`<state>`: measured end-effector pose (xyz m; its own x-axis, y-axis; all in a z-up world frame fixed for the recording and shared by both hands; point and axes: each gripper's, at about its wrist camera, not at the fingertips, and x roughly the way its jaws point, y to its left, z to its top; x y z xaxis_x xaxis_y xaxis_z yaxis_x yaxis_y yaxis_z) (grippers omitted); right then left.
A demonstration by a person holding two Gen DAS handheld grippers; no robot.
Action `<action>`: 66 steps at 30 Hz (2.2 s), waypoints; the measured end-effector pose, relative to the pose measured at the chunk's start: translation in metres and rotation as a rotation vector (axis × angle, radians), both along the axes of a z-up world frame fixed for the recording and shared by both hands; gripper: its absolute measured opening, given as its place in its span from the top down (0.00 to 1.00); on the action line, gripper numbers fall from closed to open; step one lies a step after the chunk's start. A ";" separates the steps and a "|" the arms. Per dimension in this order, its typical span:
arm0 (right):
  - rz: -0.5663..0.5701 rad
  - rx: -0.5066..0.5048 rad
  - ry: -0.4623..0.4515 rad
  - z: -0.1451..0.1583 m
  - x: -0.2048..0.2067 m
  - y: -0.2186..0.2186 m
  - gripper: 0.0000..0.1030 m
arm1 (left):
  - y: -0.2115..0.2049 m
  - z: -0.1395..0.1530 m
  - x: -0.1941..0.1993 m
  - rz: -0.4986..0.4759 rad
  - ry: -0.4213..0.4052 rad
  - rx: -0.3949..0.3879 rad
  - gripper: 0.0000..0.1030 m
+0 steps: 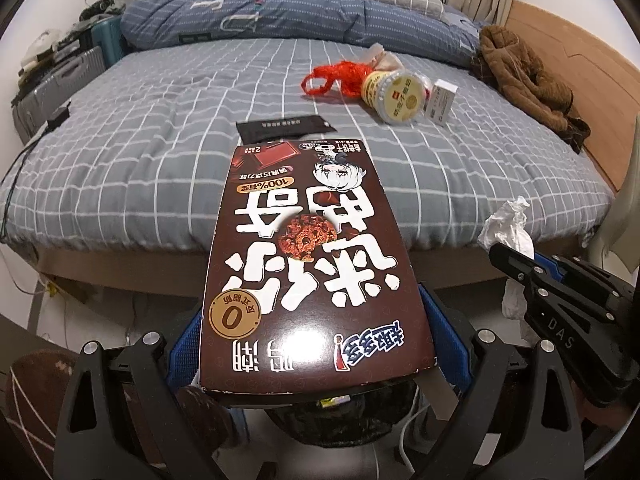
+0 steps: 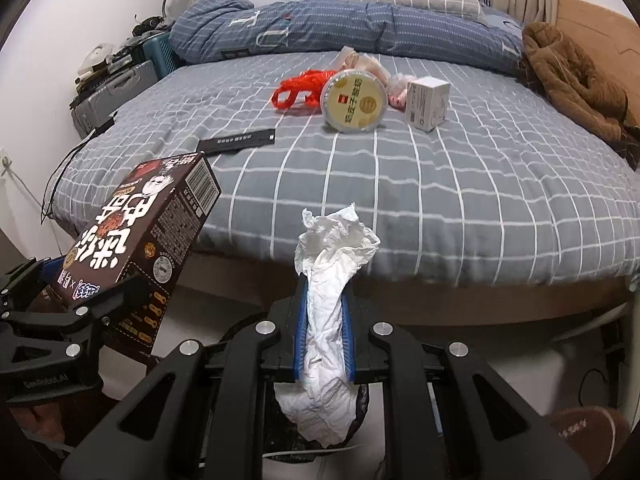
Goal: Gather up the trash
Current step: 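Lift the snack box and tissue off the bed and carry them toward the bin, then lower the snack box into the bin and open the left tool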
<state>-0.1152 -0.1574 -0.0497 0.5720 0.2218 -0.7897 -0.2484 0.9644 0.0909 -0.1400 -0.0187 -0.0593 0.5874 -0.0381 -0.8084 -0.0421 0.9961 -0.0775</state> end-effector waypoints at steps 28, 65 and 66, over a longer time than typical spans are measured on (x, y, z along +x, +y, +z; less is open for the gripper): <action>-0.048 -0.017 0.173 -0.064 -0.006 -0.033 0.87 | -0.024 -0.090 0.002 -0.076 0.220 -0.050 0.11; 0.094 -0.012 0.279 -0.099 0.003 0.043 0.85 | 0.054 -0.094 0.007 0.035 0.183 -0.026 0.06; 0.101 -0.015 0.288 -0.102 0.003 0.048 0.85 | 0.058 -0.094 0.007 0.043 0.184 -0.030 0.06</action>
<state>-0.1123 -0.1097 -0.1512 0.2995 0.2536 -0.9198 -0.3090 0.9379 0.1579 -0.1335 0.0398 -0.1530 0.4313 -0.0421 -0.9012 -0.1003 0.9905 -0.0943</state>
